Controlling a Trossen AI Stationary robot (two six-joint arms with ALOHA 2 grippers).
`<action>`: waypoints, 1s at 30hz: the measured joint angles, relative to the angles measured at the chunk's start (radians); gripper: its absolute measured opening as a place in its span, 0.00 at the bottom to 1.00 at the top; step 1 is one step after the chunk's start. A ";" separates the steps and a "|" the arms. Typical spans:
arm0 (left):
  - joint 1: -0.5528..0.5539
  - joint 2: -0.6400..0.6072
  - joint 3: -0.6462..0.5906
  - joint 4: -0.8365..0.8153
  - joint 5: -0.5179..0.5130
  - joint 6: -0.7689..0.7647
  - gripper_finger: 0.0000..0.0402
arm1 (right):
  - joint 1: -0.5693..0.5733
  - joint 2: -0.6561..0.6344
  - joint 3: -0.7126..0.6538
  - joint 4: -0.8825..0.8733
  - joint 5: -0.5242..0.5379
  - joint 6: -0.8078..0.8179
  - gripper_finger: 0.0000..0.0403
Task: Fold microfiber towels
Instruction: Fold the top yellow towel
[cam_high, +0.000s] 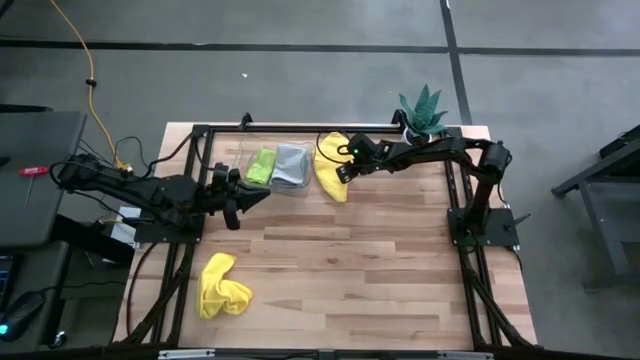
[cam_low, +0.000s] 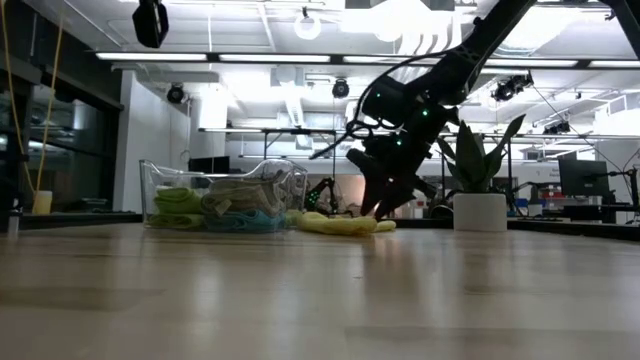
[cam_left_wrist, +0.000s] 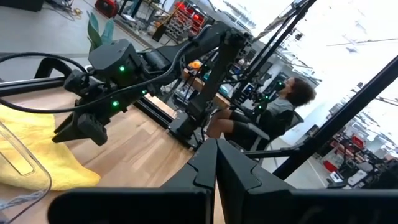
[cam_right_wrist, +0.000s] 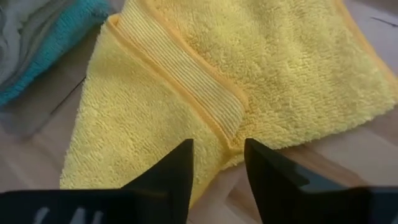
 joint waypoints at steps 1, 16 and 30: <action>0.000 0.000 0.000 0.000 0.000 0.000 0.00 | 0.000 0.000 0.000 0.002 0.003 0.011 0.32; 0.000 0.000 0.000 -0.002 0.039 0.000 0.00 | 0.000 -0.012 0.000 -0.007 0.017 0.020 0.01; 0.011 -0.001 0.000 0.001 0.064 0.066 0.00 | 0.190 -0.400 0.000 -0.206 0.043 -0.035 0.00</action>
